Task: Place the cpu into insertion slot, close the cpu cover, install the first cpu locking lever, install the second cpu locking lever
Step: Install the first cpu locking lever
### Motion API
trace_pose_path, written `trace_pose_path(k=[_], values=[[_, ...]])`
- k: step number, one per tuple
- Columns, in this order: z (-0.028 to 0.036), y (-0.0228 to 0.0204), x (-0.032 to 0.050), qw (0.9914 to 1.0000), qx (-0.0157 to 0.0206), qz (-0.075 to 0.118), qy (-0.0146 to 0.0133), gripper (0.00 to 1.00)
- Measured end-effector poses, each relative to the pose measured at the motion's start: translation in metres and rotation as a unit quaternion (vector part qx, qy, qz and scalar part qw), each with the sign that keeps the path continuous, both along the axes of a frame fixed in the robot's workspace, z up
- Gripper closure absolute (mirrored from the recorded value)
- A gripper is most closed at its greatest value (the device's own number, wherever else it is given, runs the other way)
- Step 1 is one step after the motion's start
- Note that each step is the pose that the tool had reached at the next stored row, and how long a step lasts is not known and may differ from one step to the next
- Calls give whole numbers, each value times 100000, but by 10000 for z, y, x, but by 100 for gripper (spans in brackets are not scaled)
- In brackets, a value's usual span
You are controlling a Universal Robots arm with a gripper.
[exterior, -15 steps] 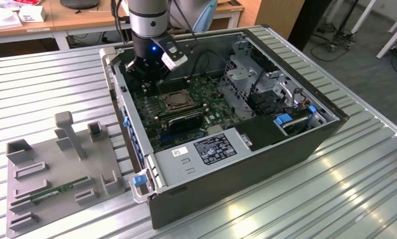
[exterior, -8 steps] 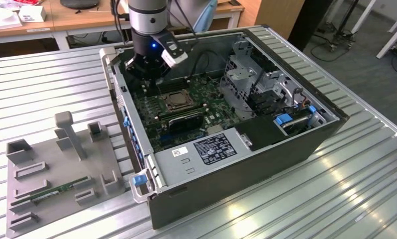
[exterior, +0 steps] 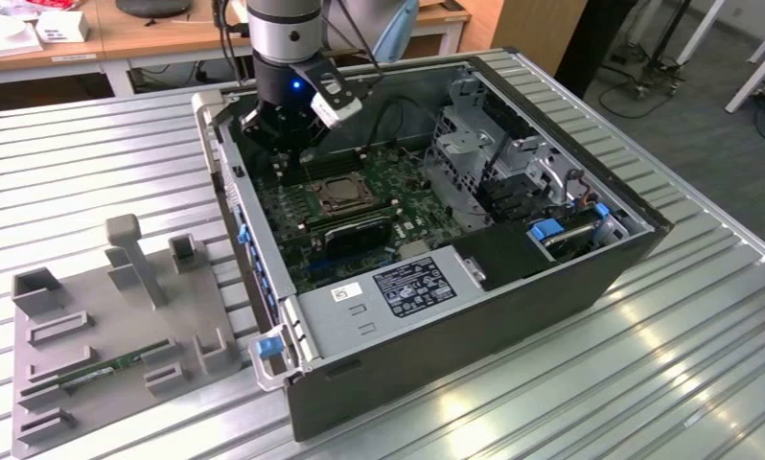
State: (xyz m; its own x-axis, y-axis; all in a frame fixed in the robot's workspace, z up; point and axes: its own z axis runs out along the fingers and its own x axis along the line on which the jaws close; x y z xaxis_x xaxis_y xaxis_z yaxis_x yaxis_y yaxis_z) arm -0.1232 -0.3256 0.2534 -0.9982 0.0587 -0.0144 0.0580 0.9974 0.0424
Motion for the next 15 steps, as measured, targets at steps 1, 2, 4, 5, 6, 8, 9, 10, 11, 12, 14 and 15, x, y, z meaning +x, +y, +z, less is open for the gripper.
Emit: trace_pose_path(k=[1,2,4,5,6,8,9,10,11,12,14,15], values=[[0,6,0,100000,7,3,-3,89],[0,13,0,100000,28,3,-4,89],[0,30,0,100000,80,-1,-12,89],[0,38,0,100000,117,1,-13,89],[-1,47,0,100000,184,0,-24,89],[0,64,0,99999,382,-3,-38,89],[0,70,0,99999,439,-3,-43,89],[-1,77,0,99999,502,1,-53,89],[0,83,0,99998,568,1,-57,89],[0,88,0,99998,646,-1,-63,89],[0,96,0,99996,889,2,-71,89],[-1,98,0,99995,1008,8,-89,89]])
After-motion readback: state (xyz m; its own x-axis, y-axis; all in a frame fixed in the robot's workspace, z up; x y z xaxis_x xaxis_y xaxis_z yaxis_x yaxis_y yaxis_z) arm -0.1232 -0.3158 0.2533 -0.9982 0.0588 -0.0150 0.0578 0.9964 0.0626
